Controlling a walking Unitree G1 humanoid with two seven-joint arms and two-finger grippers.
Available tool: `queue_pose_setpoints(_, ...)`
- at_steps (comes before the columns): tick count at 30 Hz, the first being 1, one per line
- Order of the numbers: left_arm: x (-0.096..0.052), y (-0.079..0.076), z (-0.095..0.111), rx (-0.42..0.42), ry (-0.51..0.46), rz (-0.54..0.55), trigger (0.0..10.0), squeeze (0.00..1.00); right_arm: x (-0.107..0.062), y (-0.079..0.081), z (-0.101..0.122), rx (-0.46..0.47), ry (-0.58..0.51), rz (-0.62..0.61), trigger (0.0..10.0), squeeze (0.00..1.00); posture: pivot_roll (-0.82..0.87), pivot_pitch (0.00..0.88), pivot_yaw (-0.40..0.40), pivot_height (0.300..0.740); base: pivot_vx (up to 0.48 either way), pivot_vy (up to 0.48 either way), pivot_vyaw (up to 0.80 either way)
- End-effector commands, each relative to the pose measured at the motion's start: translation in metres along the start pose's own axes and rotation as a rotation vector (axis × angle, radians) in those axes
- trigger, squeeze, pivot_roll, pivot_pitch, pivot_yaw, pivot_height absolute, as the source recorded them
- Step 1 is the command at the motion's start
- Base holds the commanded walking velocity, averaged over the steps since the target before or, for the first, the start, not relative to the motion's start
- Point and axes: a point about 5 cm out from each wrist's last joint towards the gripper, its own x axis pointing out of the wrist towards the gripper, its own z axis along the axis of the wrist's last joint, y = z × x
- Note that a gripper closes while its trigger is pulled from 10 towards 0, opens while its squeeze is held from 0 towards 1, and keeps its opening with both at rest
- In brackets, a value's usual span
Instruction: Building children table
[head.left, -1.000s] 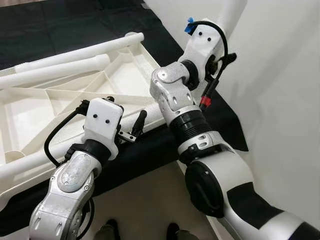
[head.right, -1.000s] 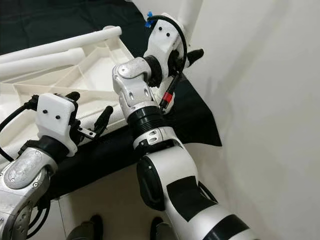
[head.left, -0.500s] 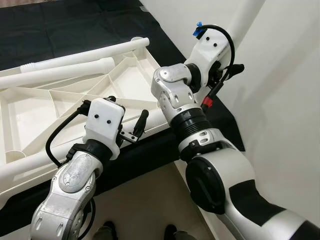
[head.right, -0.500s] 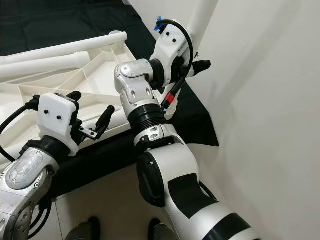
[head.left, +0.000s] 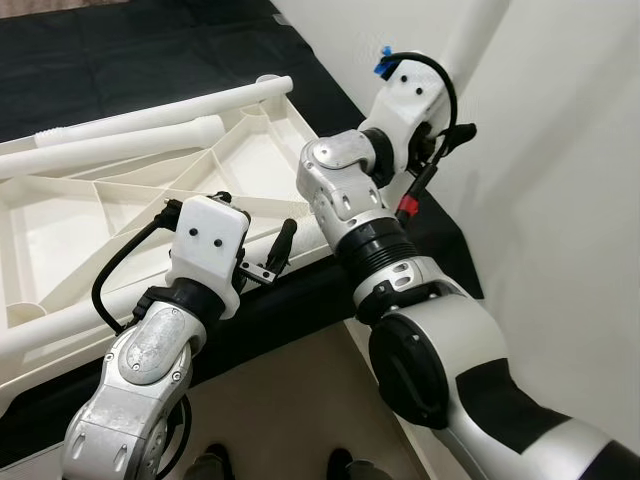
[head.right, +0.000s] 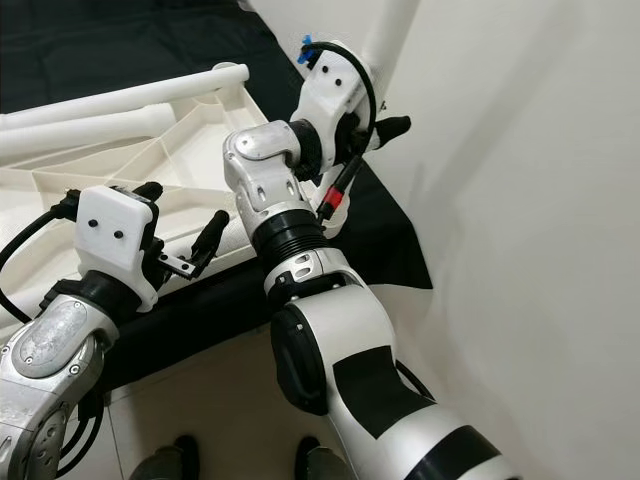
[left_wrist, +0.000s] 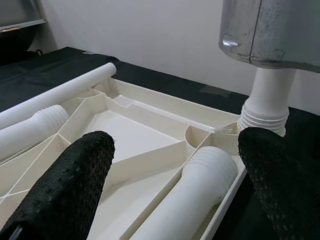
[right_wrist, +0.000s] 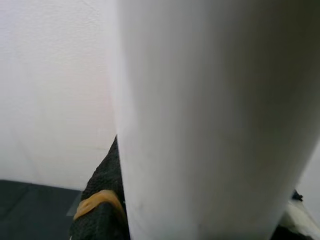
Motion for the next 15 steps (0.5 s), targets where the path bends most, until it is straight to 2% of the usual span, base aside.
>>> queue_pose_setpoints(1, -0.0006, -0.003, -0.0024, -0.004, 0.002, -0.007, 10.0, 0.0, -0.0024, -0.0044, -0.0228, -0.071, 0.049, 0.005, 10.0, 0.0, 0.07, 0.312, -0.135, 0.74, 0.0, 0.0, 0.0)
queue_pose_setpoints(3, -0.0006, -0.003, -0.0024, -0.004, 0.002, -0.007, 10.0, 0.0, -0.0024, -0.0044, -0.0228, -0.071, 0.049, 0.005, 10.0, 0.0, 0.07, 0.312, -0.135, 0.74, 0.0, 0.0, 0.0)
queue_pose_setpoints(7, -0.0009, -0.0035, -0.003, -0.005, 0.003, -0.008, 10.0, 0.0, -0.0042, -0.0021, -0.0189, -0.085, -0.048, 0.046, 10.0, 0.0, 0.07, 0.312, -0.133, 0.74, 0.0, 0.0, 0.0)
queue_pose_setpoints(15, -0.001, -0.0029, -0.0033, -0.004, 0.004, -0.007, 10.0, 0.0, -0.0042, 0.001, -0.018, -0.066, 0.014, 0.071, 10.0, 0.0, 0.07, 0.313, -0.132, 0.74, 0.0, 0.0, 0.0)
